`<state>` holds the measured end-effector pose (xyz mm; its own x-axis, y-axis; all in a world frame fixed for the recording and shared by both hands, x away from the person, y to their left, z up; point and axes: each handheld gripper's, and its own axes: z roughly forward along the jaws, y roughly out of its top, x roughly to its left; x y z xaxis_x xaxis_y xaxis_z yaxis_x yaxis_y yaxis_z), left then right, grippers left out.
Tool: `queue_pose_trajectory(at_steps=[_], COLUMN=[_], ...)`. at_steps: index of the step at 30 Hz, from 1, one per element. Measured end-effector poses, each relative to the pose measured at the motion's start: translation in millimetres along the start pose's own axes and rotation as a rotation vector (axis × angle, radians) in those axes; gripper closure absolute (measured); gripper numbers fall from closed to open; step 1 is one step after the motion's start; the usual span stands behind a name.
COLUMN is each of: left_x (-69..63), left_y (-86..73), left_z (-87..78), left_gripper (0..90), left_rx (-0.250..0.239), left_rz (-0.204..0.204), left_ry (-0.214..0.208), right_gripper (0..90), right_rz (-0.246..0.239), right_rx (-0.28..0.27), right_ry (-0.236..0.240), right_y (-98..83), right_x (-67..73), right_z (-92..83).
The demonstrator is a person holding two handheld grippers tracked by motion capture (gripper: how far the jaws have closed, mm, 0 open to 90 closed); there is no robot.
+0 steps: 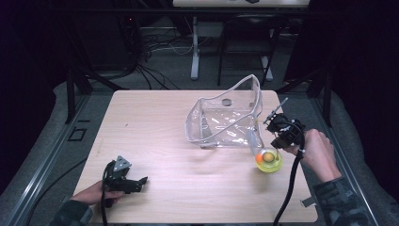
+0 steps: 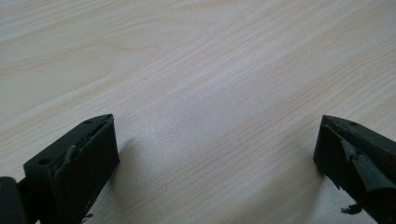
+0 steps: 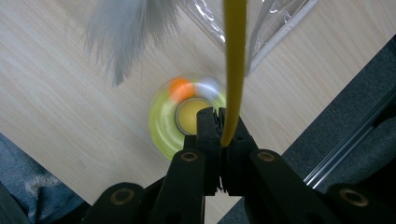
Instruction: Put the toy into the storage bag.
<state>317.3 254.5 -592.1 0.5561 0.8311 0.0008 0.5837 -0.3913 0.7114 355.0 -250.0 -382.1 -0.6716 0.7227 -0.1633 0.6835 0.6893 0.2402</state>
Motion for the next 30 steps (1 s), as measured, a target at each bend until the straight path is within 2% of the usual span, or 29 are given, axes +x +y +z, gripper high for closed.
queue_pose_trajectory(at_steps=[20, 30], left_x=[0.0, 0.0], left_y=[0.0, 0.0], left_z=[0.0, 0.0], left_gripper=[0.0, 0.0], left_rx=[0.000, -0.001], left_rz=[0.000, 0.000], left_ry=[0.000, 0.001], right_gripper=[87.7, 87.7], right_rz=[-0.007, -0.014], right_rx=[0.012, 0.024], right_ry=[-0.024, -0.017], right_y=[9.1, 17.1], right_x=[-11.5, -16.4], right_z=[-21.7, -29.9])
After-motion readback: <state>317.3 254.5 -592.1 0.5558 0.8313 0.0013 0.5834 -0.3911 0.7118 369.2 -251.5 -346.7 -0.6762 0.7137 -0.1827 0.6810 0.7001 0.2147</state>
